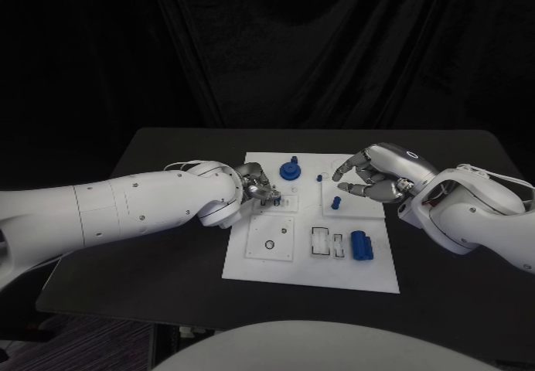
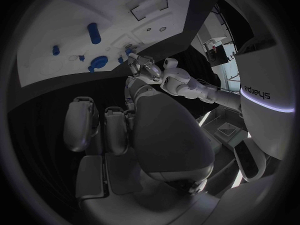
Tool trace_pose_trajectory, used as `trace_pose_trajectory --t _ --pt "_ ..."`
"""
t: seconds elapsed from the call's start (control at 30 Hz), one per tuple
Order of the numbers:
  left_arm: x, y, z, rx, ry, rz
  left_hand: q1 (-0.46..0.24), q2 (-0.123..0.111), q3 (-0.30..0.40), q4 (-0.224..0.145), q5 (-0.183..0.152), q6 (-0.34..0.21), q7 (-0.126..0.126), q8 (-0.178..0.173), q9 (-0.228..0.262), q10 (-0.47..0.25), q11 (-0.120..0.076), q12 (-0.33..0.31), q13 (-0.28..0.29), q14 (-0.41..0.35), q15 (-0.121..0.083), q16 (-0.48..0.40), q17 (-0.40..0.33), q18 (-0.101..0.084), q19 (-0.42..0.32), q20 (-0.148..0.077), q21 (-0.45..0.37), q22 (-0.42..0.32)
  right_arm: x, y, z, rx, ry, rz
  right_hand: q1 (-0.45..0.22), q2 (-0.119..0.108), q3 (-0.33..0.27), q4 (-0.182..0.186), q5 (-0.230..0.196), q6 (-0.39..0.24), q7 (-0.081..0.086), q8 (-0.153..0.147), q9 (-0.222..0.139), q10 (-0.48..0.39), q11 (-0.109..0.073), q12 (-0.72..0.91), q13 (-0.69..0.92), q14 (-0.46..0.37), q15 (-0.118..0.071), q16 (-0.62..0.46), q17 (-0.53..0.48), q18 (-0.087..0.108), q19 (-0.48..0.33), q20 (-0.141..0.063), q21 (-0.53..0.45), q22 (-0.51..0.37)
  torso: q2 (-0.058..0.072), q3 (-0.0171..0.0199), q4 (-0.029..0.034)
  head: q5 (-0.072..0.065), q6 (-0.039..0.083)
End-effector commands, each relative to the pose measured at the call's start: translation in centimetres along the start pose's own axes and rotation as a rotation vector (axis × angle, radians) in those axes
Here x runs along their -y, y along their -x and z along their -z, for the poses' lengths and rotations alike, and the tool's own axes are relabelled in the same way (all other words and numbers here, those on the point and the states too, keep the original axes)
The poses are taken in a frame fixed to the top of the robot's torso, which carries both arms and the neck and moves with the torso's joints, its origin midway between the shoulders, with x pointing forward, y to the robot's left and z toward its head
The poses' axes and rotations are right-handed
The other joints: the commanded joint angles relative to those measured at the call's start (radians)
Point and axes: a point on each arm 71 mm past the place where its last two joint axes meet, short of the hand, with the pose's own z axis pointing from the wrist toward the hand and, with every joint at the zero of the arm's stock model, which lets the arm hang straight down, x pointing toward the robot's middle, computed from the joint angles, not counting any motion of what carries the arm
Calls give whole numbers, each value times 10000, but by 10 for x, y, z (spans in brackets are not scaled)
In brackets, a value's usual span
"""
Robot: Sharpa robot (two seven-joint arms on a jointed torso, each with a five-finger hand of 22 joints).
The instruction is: Assemble the parts on the task board
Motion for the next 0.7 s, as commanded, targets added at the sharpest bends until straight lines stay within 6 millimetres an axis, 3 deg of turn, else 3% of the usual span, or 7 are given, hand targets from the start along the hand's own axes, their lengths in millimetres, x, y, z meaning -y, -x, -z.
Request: trace_pose_trajectory --t 0.03,0.07,0.43,0.47,0.5,0.7 --pt "-1 -3 0 -166 137 16 55 -51 390 -408 -92 155 -139 67 20 1063 -92 37 2631 1056 -97 -43 2633 -63 1051 -69 -34 2634 1 -1 1 -85 -213 -15 81 -13 74 -8 47 39 25 -58 12 -62 28 -35 965 483 44 -31 869 168 -90 -11 -35 1670 2 -1 -8 -6 2" --pt "-2 -4 0 -181 162 18 43 -62 408 -430 -315 164 -148 65 25 1063 -100 37 2631 1056 -105 -43 2633 -63 1051 -72 -34 2634 1 -1 1 -87 -215 -16 81 -13 74 -8 47 39 25 -58 12 -62 28 -35 965 483 44 -31 869 168 -90 -11 -35 1670 3 0 -6 -11 2" --pt "-5 -9 0 -244 203 59 31 -102 432 -484 -608 140 -158 42 31 1063 -106 37 2631 1056 -115 -43 2633 -63 1051 -73 -34 2634 1 -2 1 -111 -246 -17 86 -15 79 -12 51 43 27 -60 14 -91 29 -63 931 480 46 -37 864 170 -96 -10 -51 1666 6 10 -11 -5 2" --pt "-5 -10 -1 -215 188 82 37 -105 439 -507 -729 131 -159 37 35 1063 -109 37 2631 1056 -117 -43 2633 -63 1051 -73 -34 2634 1 -2 1 -119 -249 -18 86 -15 79 -12 51 43 27 -60 14 -91 29 -63 931 480 46 -37 864 170 -96 -10 -51 1666 7 6 -15 6 2" --pt "-5 -10 -1 -199 180 95 6 -87 426 -504 -1074 127 -162 26 40 1063 -111 37 2631 1056 -120 -43 2633 -63 1051 -70 -34 2634 1 -2 1 -123 -251 -18 88 -13 82 -14 53 51 26 -58 17 -93 30 -68 928 478 46 -40 862 170 -96 -10 -51 1666 8 5 -15 7 2" --pt "-6 -11 -1 -142 134 150 19 -88 422 -535 -1285 103 -166 3 36 1063 -112 37 2631 1056 -122 -43 2633 -63 1051 -70 -34 2634 2 -2 0 -151 -263 -18 90 -14 84 -16 54 64 24 -54 21 -109 29 -84 908 477 47 -42 860 173 -104 -9 -71 1661 12 1 -21 21 2"
